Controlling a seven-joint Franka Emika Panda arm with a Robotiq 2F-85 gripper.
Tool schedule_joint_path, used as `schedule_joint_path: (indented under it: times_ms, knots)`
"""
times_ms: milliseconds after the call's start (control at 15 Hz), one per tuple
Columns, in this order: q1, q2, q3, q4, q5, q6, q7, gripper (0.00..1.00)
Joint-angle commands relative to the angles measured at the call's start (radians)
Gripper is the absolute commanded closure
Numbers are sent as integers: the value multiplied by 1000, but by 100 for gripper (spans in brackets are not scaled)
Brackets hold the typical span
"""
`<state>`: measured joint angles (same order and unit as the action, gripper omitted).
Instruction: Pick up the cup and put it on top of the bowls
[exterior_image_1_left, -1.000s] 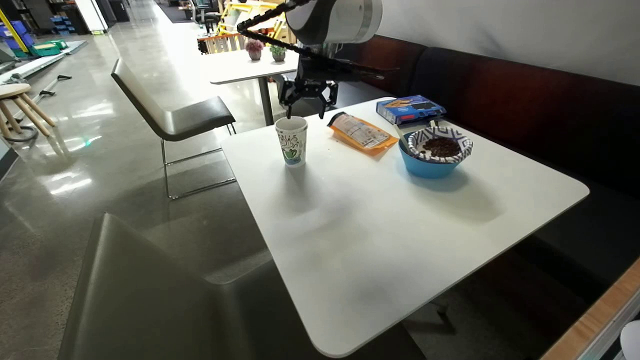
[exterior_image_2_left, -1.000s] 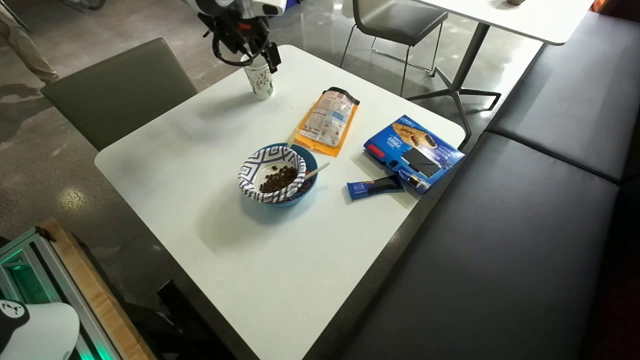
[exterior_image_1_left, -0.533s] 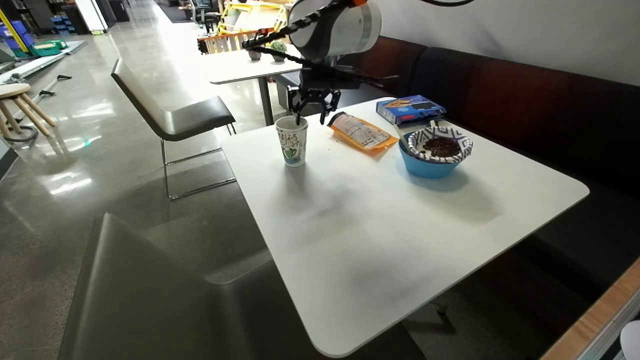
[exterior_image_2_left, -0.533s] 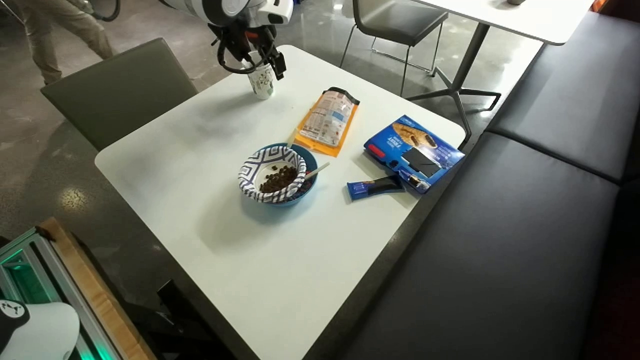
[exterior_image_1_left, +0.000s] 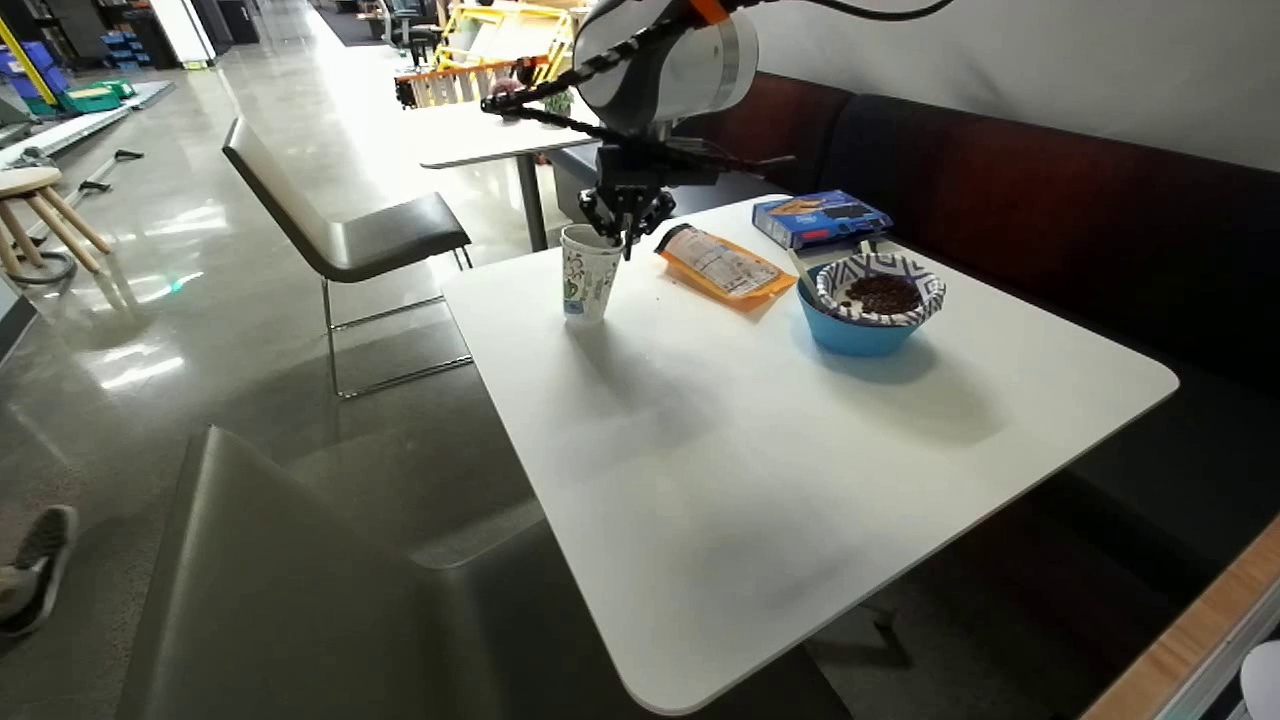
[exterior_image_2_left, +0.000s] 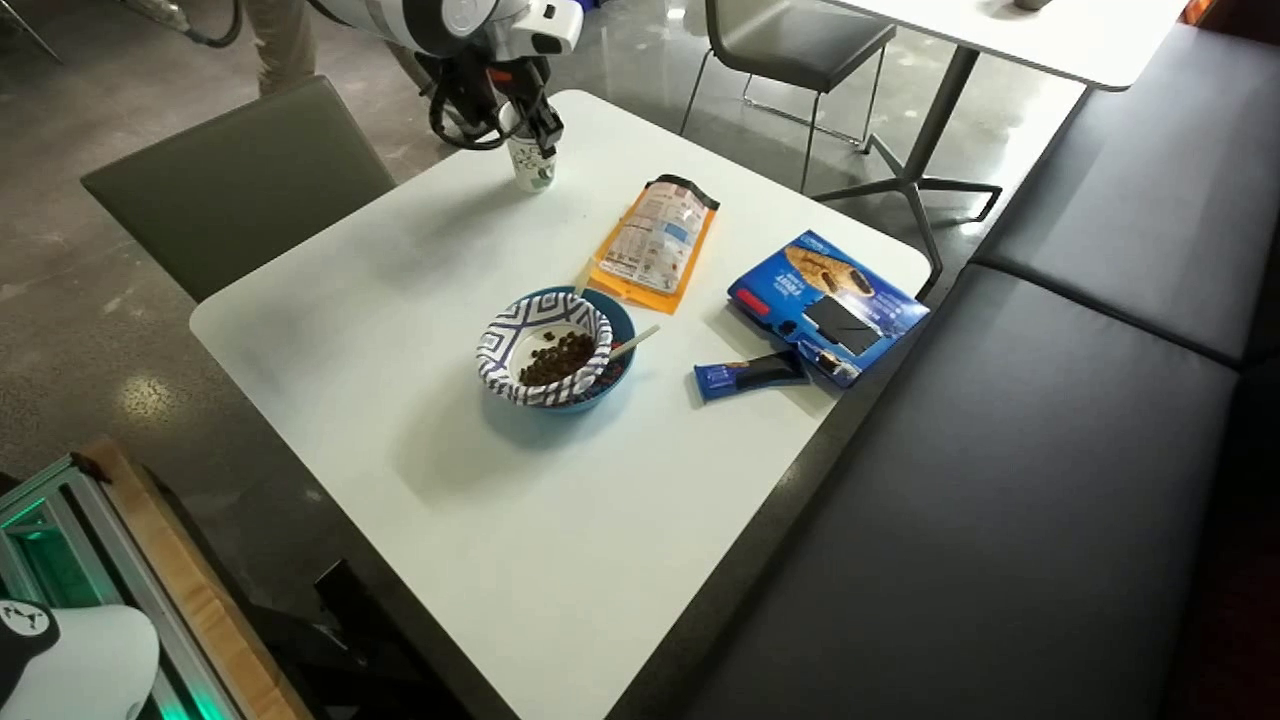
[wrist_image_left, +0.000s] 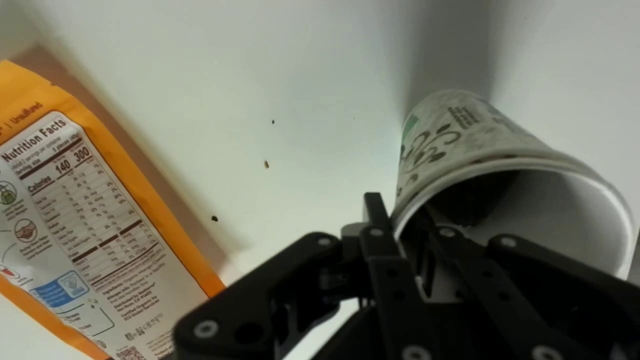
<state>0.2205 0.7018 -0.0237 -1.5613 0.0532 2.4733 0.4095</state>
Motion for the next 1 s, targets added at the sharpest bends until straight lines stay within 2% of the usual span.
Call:
schedule_joint_path:
  times_ms: [0,333,667,933]
  knots:
    - [29,-32,-25,-17,-25,-16,55,100]
    - [44,-154,-91,-104,-68,12,152,99]
    - [-12,-329,-125,-265,-57,-33,188,99]
    - [-105,-464,-104,-380,2,-151,140,99]
